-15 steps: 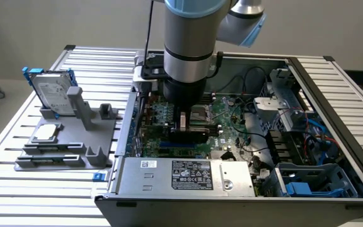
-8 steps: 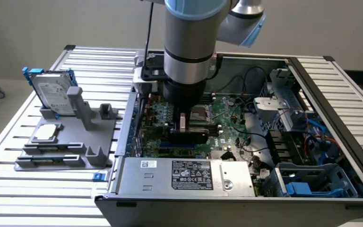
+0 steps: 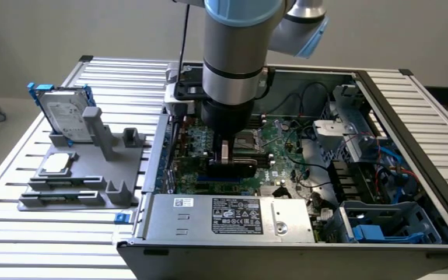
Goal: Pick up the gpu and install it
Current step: 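Insert the gpu into the slot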
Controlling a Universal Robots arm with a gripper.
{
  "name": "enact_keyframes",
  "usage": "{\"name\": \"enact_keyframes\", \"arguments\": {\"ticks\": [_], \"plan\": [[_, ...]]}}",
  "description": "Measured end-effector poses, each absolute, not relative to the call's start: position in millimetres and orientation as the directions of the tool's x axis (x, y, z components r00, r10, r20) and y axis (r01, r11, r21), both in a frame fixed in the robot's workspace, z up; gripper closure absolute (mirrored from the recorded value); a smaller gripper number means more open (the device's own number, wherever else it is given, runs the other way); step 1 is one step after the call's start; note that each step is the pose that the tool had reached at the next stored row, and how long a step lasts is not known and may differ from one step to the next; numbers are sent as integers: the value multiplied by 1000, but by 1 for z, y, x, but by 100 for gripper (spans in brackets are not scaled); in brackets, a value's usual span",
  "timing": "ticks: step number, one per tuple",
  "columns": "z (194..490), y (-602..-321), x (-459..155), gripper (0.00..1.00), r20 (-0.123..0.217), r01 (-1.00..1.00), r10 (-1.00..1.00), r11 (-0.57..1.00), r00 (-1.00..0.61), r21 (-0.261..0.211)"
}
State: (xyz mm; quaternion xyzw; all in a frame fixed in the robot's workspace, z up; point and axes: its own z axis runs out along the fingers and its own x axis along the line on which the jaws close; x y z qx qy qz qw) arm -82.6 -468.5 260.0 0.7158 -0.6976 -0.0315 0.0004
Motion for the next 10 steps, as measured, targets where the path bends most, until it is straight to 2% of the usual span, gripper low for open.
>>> {"name": "enact_keyframes", "arguments": {"ticks": [10], "plan": [[258, -470, -83, 73, -45, -998, -999, -27, 24, 50]]}}
